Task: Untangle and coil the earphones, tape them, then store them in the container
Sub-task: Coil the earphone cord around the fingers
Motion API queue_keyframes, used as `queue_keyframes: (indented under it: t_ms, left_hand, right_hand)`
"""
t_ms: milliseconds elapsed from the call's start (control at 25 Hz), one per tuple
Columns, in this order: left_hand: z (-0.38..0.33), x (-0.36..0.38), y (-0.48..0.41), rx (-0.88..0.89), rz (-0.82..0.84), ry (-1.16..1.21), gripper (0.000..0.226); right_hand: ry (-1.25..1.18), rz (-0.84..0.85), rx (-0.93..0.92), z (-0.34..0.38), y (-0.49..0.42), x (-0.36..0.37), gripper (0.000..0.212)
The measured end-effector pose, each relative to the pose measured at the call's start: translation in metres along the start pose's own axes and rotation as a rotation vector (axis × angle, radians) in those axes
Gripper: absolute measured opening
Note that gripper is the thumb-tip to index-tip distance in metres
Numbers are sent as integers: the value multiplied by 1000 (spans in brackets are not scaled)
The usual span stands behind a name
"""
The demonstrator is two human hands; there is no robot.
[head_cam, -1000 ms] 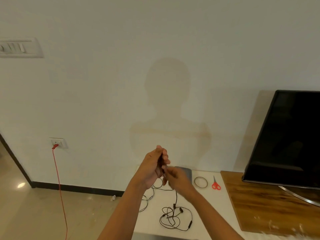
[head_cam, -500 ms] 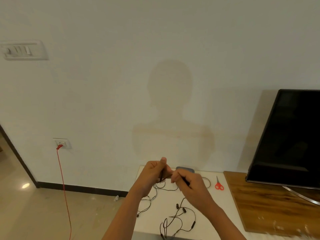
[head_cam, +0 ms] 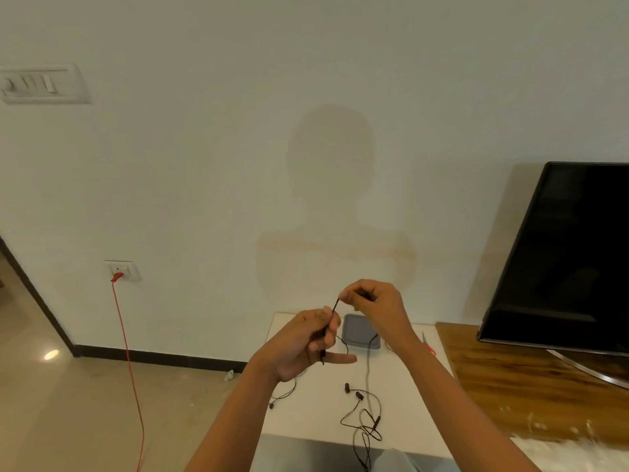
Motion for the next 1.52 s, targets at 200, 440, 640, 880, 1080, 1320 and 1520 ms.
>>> queue_keyframes:
  t_ms: [200, 440, 640, 880, 1080, 1320, 1520]
  left_hand:
    - [-19, -2, 0, 176, -21, 217, 42]
    - [-16, -37, -3, 190, -257, -19, 26]
    - [2, -41, -1, 90, -267, -346, 34]
    - [20, -4, 9, -54, 19, -126, 40]
    - [-11, 3, 14, 134, 58, 226, 39]
    - [-29, -22, -4, 317, -149, 205, 29]
    - [-19, -37, -8, 266, -323, -143, 30]
  right_hand:
    - [-7, 168, 211, -36, 35, 33, 27]
    - [94, 372, 116, -18, 79, 45, 29]
    - [63, 296, -50, 24, 67, 27, 30]
    - [91, 49, -100, 30, 6, 4, 17]
    - [-66, 132, 148, -17, 10, 22, 16]
    - [35, 324, 186, -17, 65, 49, 29]
    - [124, 365, 124, 8, 75, 34, 30]
Point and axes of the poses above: each hand's wrist, its own y-axis away from the middle knuckle, its own x-axis out of the palm, z = x × y, the point moved 6 cm from there along -y, towards the middle knuckle, and after that the axes turned 4 degrees about -x, right-handed, at the moved point
